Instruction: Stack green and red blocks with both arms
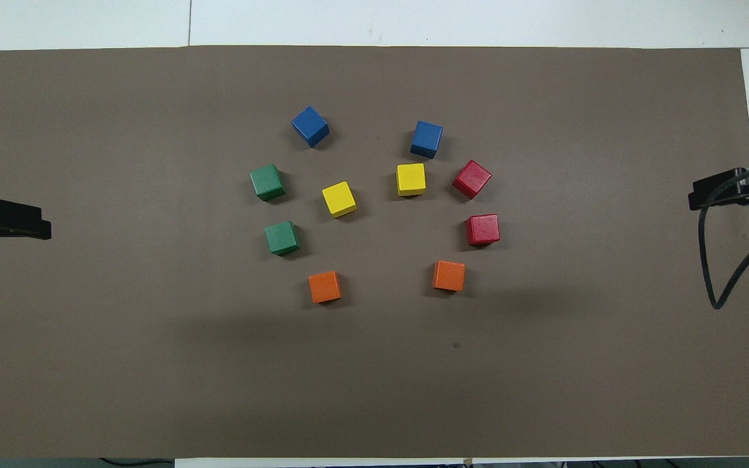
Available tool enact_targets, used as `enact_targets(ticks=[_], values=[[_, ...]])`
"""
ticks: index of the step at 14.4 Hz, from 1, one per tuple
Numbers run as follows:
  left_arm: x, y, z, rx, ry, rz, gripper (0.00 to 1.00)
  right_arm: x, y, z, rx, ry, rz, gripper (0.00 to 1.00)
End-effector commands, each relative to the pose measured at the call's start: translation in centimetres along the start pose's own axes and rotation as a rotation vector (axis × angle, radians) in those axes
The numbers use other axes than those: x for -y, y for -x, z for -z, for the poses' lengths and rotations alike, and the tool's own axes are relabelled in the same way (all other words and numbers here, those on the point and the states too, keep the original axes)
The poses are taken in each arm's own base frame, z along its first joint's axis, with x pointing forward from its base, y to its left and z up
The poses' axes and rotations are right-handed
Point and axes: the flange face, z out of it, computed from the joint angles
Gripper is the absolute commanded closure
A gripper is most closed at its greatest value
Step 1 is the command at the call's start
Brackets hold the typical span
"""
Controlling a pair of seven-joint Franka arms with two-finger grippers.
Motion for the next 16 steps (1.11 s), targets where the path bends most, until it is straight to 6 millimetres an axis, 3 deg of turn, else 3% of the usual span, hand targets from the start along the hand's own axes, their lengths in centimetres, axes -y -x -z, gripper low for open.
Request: enact_targets(ticks=[1,7,8,9,11,16], values=[[0.1,0.5,0.6,-0.015,0.02,0.002,0.0,-0.2,0.0,0.1,0.007,0.0,0.002,0.0],[0.2,0.5,0.5,-0.016,0.02,0.0,0.0,0.8,0.0,-0.6,0.01,-0.002,-0.021,0.0],[0.2,0.5,0.5,-0.015,0.018,-0.006,0.0,2.0,0.2,-1.1,-0.007,-0.004,-0.051,0.0],[0.2,0.5,0.5,-0.016,0.018,-0.007,0.0,4.9,0.5,-2.1,-0.022,-0.002,-0.063,0.0],[0.2,0.5,0.4,-0.016,0.018,-0.001,0.0,9.0,0.7,-4.2,-0.048,-0.007,-0.113,0.0],[-0.7,0.4,-0.3,-0.035,0.018,0.013,0.0,13.6,0.1,-10.6,-0.064,-0.018,-0.146,0.0]])
